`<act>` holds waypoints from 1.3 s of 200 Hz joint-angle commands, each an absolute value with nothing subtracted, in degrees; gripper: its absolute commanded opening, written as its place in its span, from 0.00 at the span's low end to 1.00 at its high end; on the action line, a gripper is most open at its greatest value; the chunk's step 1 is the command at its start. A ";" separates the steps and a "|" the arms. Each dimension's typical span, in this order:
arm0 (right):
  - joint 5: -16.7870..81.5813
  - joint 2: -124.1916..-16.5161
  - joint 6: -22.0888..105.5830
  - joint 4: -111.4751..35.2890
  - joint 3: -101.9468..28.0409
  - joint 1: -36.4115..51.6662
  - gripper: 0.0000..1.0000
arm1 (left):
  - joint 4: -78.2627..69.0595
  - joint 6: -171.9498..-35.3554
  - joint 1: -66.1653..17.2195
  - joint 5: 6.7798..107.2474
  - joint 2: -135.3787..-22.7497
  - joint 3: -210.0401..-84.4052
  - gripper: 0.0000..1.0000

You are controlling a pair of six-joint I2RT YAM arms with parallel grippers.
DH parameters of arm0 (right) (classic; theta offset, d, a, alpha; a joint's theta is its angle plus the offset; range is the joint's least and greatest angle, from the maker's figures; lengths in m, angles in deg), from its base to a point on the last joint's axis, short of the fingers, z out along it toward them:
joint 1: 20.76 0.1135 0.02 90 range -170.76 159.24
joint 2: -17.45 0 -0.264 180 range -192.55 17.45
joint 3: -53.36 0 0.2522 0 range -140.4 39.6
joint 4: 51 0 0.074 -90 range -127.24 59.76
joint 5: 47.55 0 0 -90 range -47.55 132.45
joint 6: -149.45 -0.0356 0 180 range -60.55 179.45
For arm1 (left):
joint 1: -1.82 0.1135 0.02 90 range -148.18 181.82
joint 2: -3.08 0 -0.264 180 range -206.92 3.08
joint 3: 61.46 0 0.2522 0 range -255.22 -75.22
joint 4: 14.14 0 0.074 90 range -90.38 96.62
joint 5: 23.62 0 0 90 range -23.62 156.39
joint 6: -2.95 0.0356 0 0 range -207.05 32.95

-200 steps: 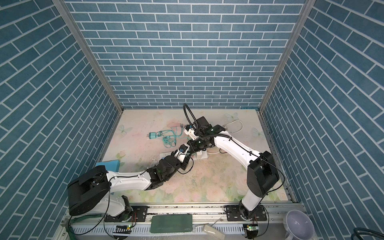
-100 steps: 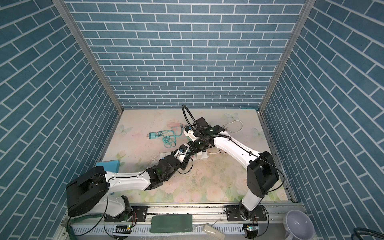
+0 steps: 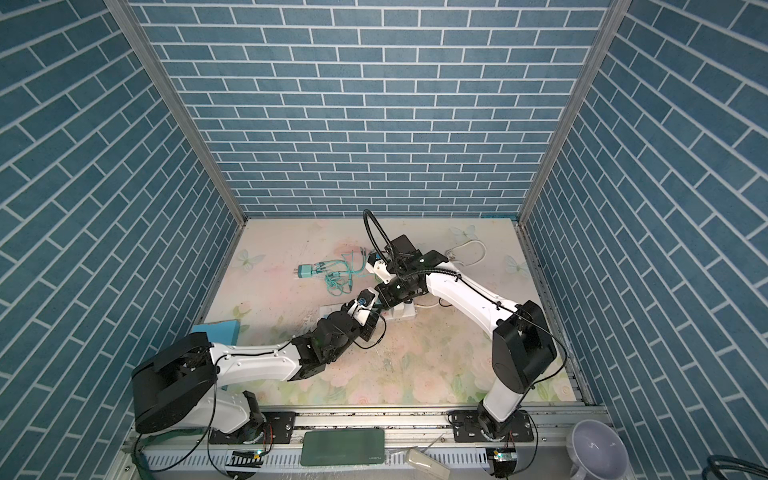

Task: Insert the plug
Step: 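Grasp the teal charger with the right gripper and open the left gripper, then carry the teal charger with the right gripper over a strip socket while the left withdraws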

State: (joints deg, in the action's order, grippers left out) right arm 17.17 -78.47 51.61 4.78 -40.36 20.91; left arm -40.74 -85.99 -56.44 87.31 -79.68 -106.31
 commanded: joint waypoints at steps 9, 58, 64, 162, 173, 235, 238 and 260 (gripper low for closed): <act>21.56 -80.14 49.74 7.12 -44.48 21.24 0.01 | -42.88 -85.15 -56.34 90.05 -76.75 -105.68 0.69; 25.35 -81.73 48.27 6.00 -48.22 21.26 0.01 | -38.36 -85.52 -56.05 92.14 -72.53 -104.22 0.80; 25.48 -81.93 48.20 5.92 -48.84 21.23 0.01 | -36.72 -85.49 -56.09 92.69 -71.62 -104.20 0.81; 23.41 -87.46 55.46 10.53 -59.56 25.94 0.02 | -1.00 -96.64 -47.05 101.81 -38.63 -101.14 0.94; 20.63 -88.01 57.97 10.59 -59.77 26.19 0.02 | 0.14 -96.41 -46.70 101.22 -35.80 -100.58 0.93; 15.84 -91.88 77.44 14.46 -59.44 28.65 0.03 | 3.40 -98.21 -46.70 97.53 -34.41 -99.75 0.93; 16.71 -92.03 77.92 14.08 -59.18 28.84 0.03 | 3.44 -98.29 -46.70 97.35 -34.56 -99.77 0.93; 20.74 -94.19 81.36 14.51 -60.21 28.99 0.03 | 3.58 -98.53 -46.70 97.36 -34.55 -99.32 0.93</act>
State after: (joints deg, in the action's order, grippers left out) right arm 18.27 -91.87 71.17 12.97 -59.97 28.39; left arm 2.10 -97.59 -46.91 98.48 -34.81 -100.41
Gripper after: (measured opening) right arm 0.291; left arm 0.930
